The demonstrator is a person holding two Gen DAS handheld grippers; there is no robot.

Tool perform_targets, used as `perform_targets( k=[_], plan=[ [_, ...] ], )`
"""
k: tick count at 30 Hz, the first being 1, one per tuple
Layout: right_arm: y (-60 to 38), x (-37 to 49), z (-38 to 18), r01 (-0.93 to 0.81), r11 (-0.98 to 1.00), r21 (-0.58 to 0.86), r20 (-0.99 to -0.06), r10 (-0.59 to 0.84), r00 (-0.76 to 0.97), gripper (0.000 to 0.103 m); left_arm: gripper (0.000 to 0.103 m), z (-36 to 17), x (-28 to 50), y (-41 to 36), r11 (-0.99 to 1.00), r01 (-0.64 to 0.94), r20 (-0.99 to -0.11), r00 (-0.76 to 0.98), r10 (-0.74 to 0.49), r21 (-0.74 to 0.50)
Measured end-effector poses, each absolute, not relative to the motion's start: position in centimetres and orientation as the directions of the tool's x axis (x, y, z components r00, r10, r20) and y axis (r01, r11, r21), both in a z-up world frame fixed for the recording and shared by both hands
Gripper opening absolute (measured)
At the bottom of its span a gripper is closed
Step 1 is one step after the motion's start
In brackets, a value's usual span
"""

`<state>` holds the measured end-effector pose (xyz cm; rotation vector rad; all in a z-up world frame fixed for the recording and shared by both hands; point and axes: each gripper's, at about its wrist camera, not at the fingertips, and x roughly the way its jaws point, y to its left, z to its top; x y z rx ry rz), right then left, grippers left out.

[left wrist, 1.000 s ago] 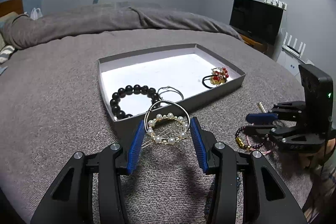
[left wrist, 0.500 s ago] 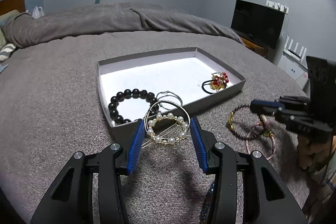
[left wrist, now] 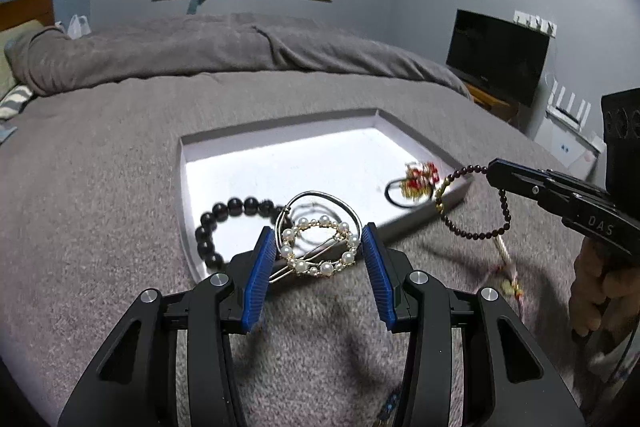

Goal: Organize jewelry
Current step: 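Lower the pearl bracelet into the tray while the right tool drops the dark bracelet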

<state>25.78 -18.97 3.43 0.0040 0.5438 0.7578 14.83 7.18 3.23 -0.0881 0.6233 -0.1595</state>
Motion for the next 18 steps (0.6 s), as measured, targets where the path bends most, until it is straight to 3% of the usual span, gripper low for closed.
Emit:
perform_targets(
  k=[18],
  plan=[
    [-16.8,30.9,4.5,-0.622,0.749,0.230,-0.437,0.650,0.622,0.006,0.046,3.2,19.7,7.7,0.989,0.048,-0.560,0.820,-0.119,-0.139]
  ],
)
